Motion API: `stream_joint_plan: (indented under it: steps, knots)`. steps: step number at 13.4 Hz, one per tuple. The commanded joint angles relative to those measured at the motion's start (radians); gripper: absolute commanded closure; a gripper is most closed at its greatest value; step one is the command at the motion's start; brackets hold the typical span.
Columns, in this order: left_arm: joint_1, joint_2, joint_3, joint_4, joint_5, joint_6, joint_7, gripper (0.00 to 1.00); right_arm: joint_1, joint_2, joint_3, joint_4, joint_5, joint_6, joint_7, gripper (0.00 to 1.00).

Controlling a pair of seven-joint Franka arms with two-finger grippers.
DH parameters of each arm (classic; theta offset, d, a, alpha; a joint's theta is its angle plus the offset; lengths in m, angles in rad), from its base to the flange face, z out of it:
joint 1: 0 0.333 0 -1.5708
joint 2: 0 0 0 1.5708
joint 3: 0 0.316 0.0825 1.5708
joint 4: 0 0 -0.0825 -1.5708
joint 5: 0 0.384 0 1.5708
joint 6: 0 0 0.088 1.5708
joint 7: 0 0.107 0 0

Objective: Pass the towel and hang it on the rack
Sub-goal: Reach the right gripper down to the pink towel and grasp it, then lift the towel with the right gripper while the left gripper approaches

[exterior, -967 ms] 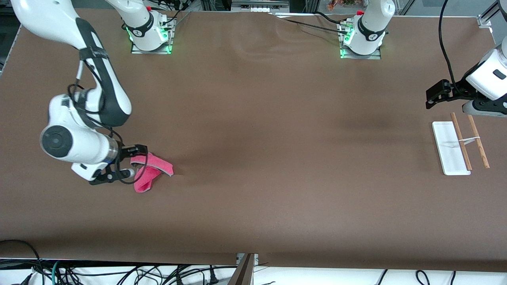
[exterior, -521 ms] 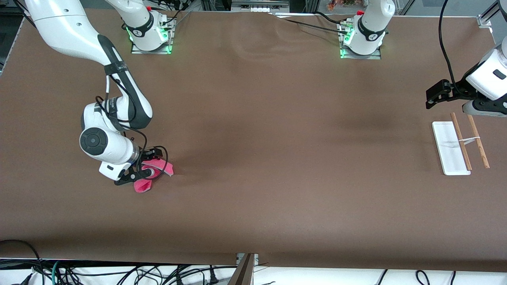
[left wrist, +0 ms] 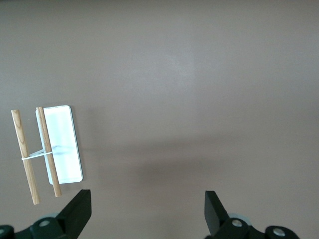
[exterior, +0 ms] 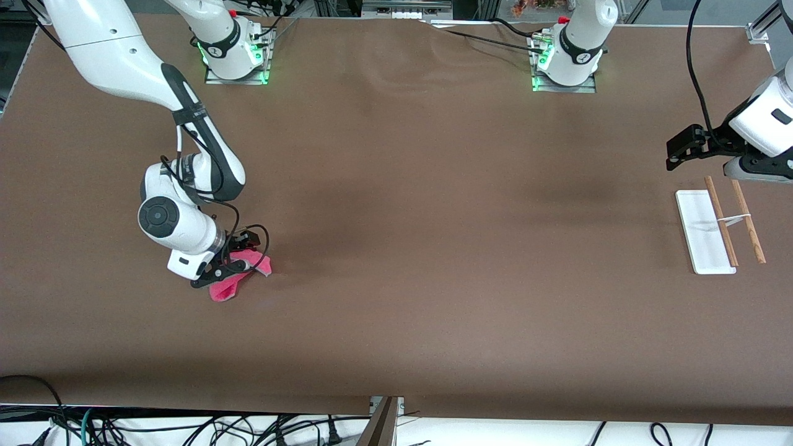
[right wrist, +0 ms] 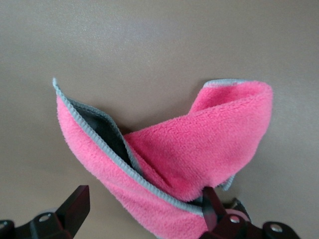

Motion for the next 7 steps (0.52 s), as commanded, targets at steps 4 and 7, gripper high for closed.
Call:
stream_joint_plan:
  steps: [4,7]
  knots:
    - [0.007,0.0,0.003,0.012,-0.006,-0.012,0.014,0.0,-0.013,0.001,0.004,-0.009,-0.015,0.029,-0.05,1.0]
    - [0.007,0.0,0.003,0.012,-0.006,-0.012,0.015,0.0,-0.013,0.0,0.004,-0.003,-0.015,0.025,-0.047,1.0]
